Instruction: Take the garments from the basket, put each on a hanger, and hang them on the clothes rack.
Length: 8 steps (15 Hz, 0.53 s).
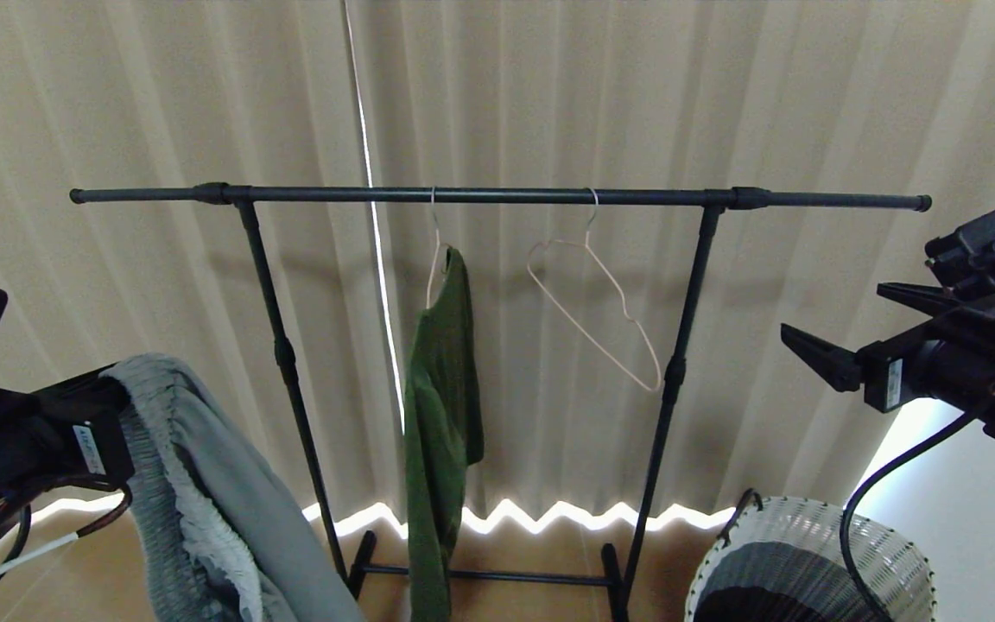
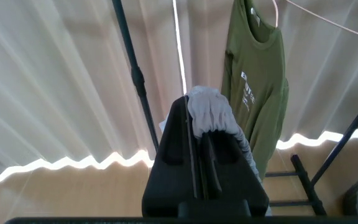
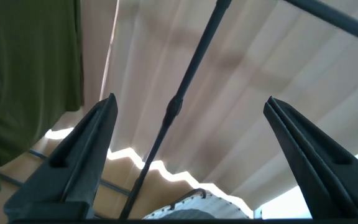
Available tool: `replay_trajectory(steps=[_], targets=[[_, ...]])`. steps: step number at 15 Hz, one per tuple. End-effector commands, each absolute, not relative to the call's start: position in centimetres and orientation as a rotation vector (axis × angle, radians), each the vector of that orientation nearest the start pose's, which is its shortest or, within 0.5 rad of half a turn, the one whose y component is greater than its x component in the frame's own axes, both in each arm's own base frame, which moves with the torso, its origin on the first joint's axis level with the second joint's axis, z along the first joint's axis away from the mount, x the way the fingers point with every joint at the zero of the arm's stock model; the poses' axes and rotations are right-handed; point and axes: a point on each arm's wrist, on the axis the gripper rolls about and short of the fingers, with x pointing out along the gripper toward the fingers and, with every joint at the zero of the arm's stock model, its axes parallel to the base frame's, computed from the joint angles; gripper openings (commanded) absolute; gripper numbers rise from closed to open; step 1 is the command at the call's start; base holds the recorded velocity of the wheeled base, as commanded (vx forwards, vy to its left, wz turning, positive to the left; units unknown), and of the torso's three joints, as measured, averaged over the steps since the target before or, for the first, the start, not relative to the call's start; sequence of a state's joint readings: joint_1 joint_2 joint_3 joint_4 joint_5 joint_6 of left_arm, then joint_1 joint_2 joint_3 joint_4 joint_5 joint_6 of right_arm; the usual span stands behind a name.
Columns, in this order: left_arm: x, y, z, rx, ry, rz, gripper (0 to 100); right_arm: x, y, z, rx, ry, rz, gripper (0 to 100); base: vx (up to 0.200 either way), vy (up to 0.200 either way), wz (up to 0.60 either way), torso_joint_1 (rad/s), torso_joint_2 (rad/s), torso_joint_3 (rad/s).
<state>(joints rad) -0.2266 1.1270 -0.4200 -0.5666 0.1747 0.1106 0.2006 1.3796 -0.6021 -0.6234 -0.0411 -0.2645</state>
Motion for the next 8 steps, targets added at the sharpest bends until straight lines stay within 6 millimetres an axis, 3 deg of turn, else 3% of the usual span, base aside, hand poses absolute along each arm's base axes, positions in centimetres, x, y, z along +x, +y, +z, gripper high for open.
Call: replay_trajectory(steps=[1, 8], targets=[[15.24, -3.12, 20.08, 0.138, 0.135, -0.06, 0, 21.88, 4.4, 21.26, -0.278, 0.123, 0.179, 100, 0.0, 0.0, 0.0, 0.0, 0.0, 0.0], [15.29, -3.06, 20.48, 0.128, 0.109, -0.053, 0, 21.34, 4.27, 21.25, -0.251, 0.121, 0.172, 100, 0.0, 0.0, 0.0, 0.0, 0.0, 0.0]])
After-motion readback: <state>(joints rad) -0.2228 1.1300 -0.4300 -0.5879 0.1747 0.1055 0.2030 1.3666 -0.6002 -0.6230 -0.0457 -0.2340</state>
